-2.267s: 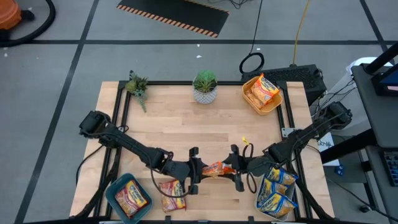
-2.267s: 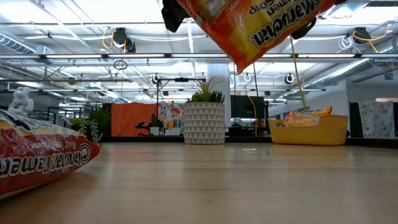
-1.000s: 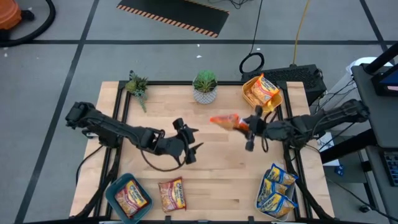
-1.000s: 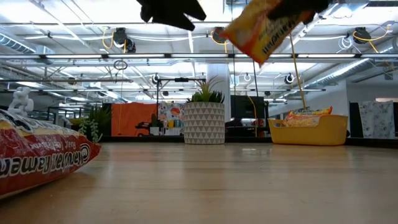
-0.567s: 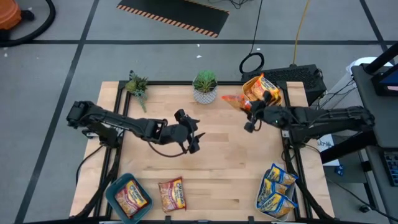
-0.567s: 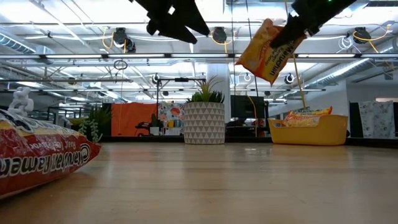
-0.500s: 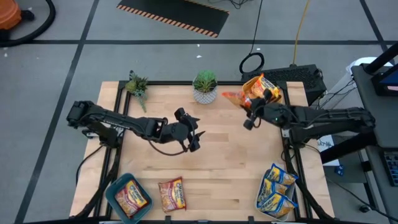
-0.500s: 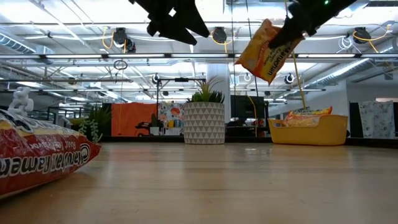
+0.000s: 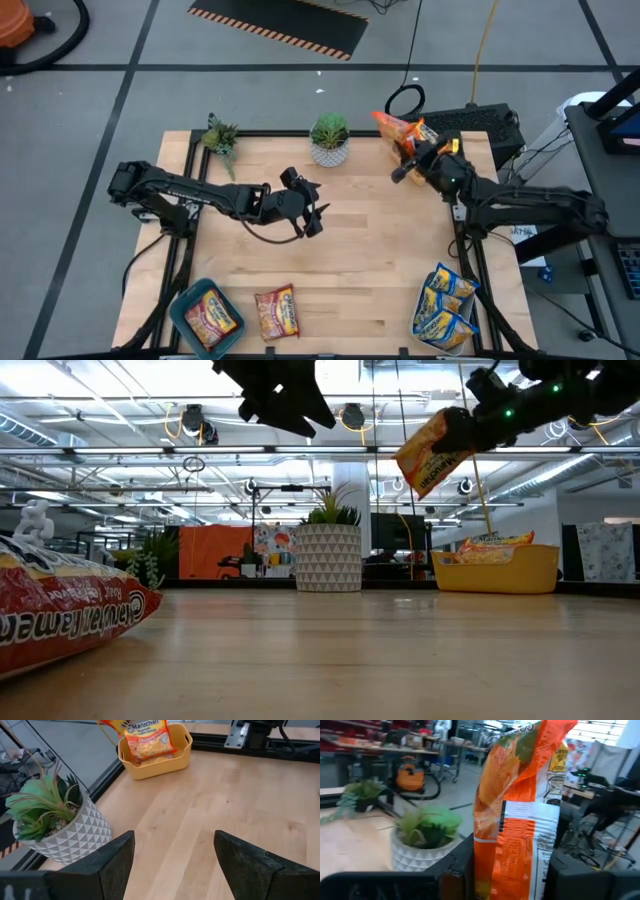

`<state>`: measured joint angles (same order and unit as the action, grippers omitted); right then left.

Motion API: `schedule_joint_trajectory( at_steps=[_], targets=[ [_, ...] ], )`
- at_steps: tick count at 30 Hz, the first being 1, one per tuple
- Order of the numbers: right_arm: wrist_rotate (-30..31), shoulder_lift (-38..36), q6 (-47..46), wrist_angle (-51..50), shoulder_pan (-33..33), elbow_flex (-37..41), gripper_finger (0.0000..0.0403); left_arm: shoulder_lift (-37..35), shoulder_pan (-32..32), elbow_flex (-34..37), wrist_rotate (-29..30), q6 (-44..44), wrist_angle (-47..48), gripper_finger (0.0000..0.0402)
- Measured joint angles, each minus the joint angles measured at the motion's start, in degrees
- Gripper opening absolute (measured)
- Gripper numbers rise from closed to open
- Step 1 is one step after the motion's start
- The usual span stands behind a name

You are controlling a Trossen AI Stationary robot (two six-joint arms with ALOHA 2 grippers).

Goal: Sort Maruchan noodles
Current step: Put the orange noodle pack into the yellow bin

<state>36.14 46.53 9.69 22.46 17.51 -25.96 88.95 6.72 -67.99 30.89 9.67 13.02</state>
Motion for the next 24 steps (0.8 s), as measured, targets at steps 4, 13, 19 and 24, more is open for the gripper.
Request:
schedule_joint_trajectory(
  at_steps=[4, 13, 19, 24],
  targets=[
    [-0.1, -1.5, -0.9, 0.9, 2.8, 2.2, 0.0116, 0.0, 0.0, 0.0, 0.0, -0.5, 0.0, 0.0278],
    [-0.2, -2.1, -6.5, 3.1, 7.1, 6.6, 0.0116, 0.0, 0.0, 0.0, 0.0, -0.5, 0.0, 0.0278],
    [-0.2, -2.1, -7.1, 6.6, 9.4, 8.8, 0.0116, 0.0, 0.0, 0.0, 0.0, -0.5, 0.0, 0.0278],
    [-0.2, -2.1, -7.8, 7.4, 11.7, 10.6, 0.0116, 0.0, 0.0, 0.0, 0.0, -0.5, 0.0, 0.0278]
  ],
)
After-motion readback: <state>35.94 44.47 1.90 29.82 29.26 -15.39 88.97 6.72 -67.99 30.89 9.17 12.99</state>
